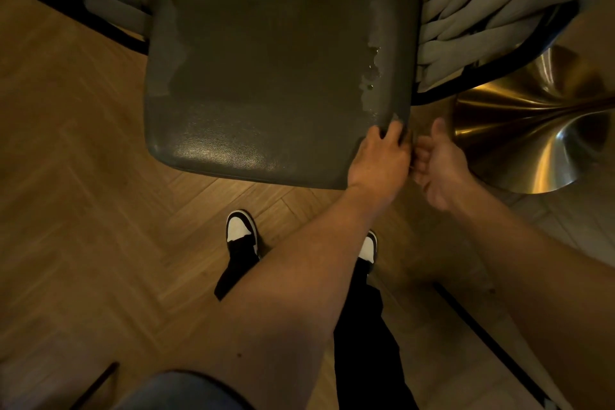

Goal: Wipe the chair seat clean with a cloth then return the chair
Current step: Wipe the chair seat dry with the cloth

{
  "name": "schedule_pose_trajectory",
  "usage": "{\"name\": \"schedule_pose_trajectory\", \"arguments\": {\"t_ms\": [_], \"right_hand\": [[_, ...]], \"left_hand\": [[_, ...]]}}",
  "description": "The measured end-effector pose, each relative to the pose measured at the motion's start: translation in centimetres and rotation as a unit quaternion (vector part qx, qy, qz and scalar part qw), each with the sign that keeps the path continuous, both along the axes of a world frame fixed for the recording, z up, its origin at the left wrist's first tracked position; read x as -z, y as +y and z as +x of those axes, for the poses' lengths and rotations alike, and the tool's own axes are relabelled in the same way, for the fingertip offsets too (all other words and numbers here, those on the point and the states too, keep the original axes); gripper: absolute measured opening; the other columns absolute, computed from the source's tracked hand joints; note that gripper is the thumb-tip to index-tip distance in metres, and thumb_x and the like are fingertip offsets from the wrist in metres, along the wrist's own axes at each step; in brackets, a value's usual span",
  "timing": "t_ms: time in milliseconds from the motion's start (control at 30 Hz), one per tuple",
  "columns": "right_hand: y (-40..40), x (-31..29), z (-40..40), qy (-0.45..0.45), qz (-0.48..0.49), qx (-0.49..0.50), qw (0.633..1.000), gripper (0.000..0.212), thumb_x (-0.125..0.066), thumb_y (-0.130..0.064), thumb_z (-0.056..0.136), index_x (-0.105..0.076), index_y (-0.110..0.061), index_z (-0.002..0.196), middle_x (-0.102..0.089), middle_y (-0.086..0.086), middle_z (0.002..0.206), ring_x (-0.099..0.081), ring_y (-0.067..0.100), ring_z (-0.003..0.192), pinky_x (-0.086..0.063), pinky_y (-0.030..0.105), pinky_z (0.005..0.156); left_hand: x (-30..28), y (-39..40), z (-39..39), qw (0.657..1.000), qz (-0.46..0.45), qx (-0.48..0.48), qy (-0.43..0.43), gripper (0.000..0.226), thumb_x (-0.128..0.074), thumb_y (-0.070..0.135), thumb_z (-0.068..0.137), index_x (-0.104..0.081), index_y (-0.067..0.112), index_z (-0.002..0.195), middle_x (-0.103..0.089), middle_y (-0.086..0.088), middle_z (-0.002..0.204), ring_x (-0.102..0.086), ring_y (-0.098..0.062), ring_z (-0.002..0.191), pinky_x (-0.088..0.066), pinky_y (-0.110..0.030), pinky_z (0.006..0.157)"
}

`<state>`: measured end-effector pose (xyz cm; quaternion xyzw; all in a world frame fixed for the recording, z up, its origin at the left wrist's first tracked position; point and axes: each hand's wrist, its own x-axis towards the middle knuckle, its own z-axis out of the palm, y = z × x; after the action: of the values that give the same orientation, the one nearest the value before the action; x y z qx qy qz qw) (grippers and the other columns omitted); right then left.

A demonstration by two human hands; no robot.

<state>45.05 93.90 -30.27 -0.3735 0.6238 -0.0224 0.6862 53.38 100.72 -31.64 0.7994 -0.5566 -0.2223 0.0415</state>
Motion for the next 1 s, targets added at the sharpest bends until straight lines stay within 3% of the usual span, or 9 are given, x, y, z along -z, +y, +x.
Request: {"name": "schedule_pose_trajectory", "arguments": {"t_ms": [67, 167, 200, 300, 433, 567, 733, 900, 1000], "right_hand": [[0.0, -0.1, 0.4, 0.024, -0.010, 0.007, 1.000, 0.055, -0.031, -0.045, 0.110, -0.048, -0.009, 0.148, -0.061, 0.009, 0.140, -0.058, 0.023, 0.130, -0.048, 0.030, 0.095], [-0.5, 0.5, 0.8, 0.067, -0.054, -0.048, 0.995, 0.041, -0.047, -0.034, 0.108, -0.055, -0.015, 0.143, -0.068, 0.002, 0.125, -0.065, 0.018, 0.116, -0.050, 0.025, 0.078], [-0.7, 1.0, 0.8, 0.082, -0.081, -0.070, 0.991, 0.040, -0.053, -0.031, 0.106, -0.056, -0.017, 0.143, -0.068, 0.001, 0.125, -0.066, 0.017, 0.113, -0.054, 0.028, 0.084], [-0.9, 1.6, 1.0, 0.123, -0.140, -0.127, 0.974, 0.045, -0.061, -0.037, 0.100, -0.055, -0.024, 0.143, -0.065, -0.003, 0.129, -0.064, 0.017, 0.116, -0.053, 0.043, 0.103], [-1.0, 1.0, 2.9, 0.158, -0.191, -0.192, 0.950, 0.049, -0.062, -0.045, 0.098, -0.058, -0.021, 0.140, -0.063, 0.003, 0.137, -0.057, 0.027, 0.129, -0.045, 0.048, 0.111], [-1.1, 1.0, 4.6, 0.196, -0.195, -0.223, 0.935, 0.061, -0.065, -0.056, 0.092, -0.055, -0.024, 0.143, -0.059, 0.003, 0.142, -0.055, 0.027, 0.131, -0.043, 0.030, 0.097], [-1.3, 2.0, 5.8, 0.234, -0.199, -0.240, 0.921, 0.084, -0.071, -0.067, 0.080, -0.049, -0.021, 0.146, -0.056, 0.007, 0.144, -0.052, 0.032, 0.133, -0.048, 0.044, 0.106], [-1.4, 2.0, 6.0, 0.252, -0.201, -0.243, 0.915, 0.086, -0.073, -0.067, 0.078, -0.048, -0.020, 0.146, -0.054, 0.008, 0.146, -0.051, 0.033, 0.135, -0.046, 0.045, 0.108], [-1.4, 1.9, 6.1, 0.248, -0.196, -0.244, 0.917, 0.080, -0.073, -0.060, 0.083, -0.049, -0.017, 0.146, -0.055, 0.008, 0.145, -0.053, 0.033, 0.133, -0.044, 0.039, 0.102]], "left_hand": [[-0.1, 0.5, 0.9, 1.000, -0.006, 0.014, -0.006, 0.051, -0.046, 0.016, 0.097, -0.036, 0.013, 0.146, -0.033, -0.009, 0.142, -0.042, -0.033, 0.108, -0.046, -0.039, 0.092], [0.2, 1.6, 3.2, 1.000, -0.012, 0.007, -0.015, 0.054, -0.046, 0.018, 0.096, -0.033, 0.016, 0.148, -0.037, -0.009, 0.137, -0.043, -0.033, 0.106, -0.046, -0.040, 0.090], [0.4, 2.2, 4.2, 1.000, -0.007, -0.002, -0.025, 0.055, -0.043, 0.016, 0.097, -0.030, 0.017, 0.150, -0.036, -0.009, 0.137, -0.042, -0.033, 0.107, -0.045, -0.039, 0.091], [0.6, 4.1, 7.4, 0.998, -0.002, -0.037, -0.056, 0.056, -0.038, 0.011, 0.096, -0.028, 0.018, 0.151, -0.035, -0.011, 0.140, -0.042, -0.034, 0.106, -0.043, -0.038, 0.093], [0.4, 6.8, 11.7, 0.992, 0.015, -0.101, -0.070, 0.061, -0.040, 0.005, 0.093, -0.027, 0.018, 0.152, -0.033, -0.014, 0.142, -0.041, -0.036, 0.108, -0.042, -0.040, 0.094], [-0.1, 9.6, 15.6, 0.984, 0.020, -0.150, -0.092, 0.063, -0.044, 0.002, 0.091, -0.030, 0.015, 0.151, -0.034, -0.017, 0.141, -0.041, -0.039, 0.112, -0.039, -0.041, 0.098], [0.0, 14.0, 20.4, 0.966, 0.023, -0.231, -0.111, 0.061, -0.045, 0.001, 0.092, -0.034, 0.016, 0.150, -0.033, -0.016, 0.141, -0.038, -0.040, 0.115, -0.037, -0.045, 0.101], [1.0, 17.4, 24.9, 0.959, 0.031, -0.254, -0.125, 0.061, -0.048, 0.003, 0.089, -0.037, 0.015, 0.148, -0.036, -0.018, 0.139, -0.041, -0.041, 0.114, -0.039, -0.048, 0.101], [1.1, 19.1, 27.7, 0.949, 0.053, -0.285, -0.125, 0.068, -0.054, 0.001, 0.083, -0.037, 0.015, 0.148, -0.037, -0.018, 0.138, -0.042, -0.043, 0.111, -0.039, -0.048, 0.100]]}}
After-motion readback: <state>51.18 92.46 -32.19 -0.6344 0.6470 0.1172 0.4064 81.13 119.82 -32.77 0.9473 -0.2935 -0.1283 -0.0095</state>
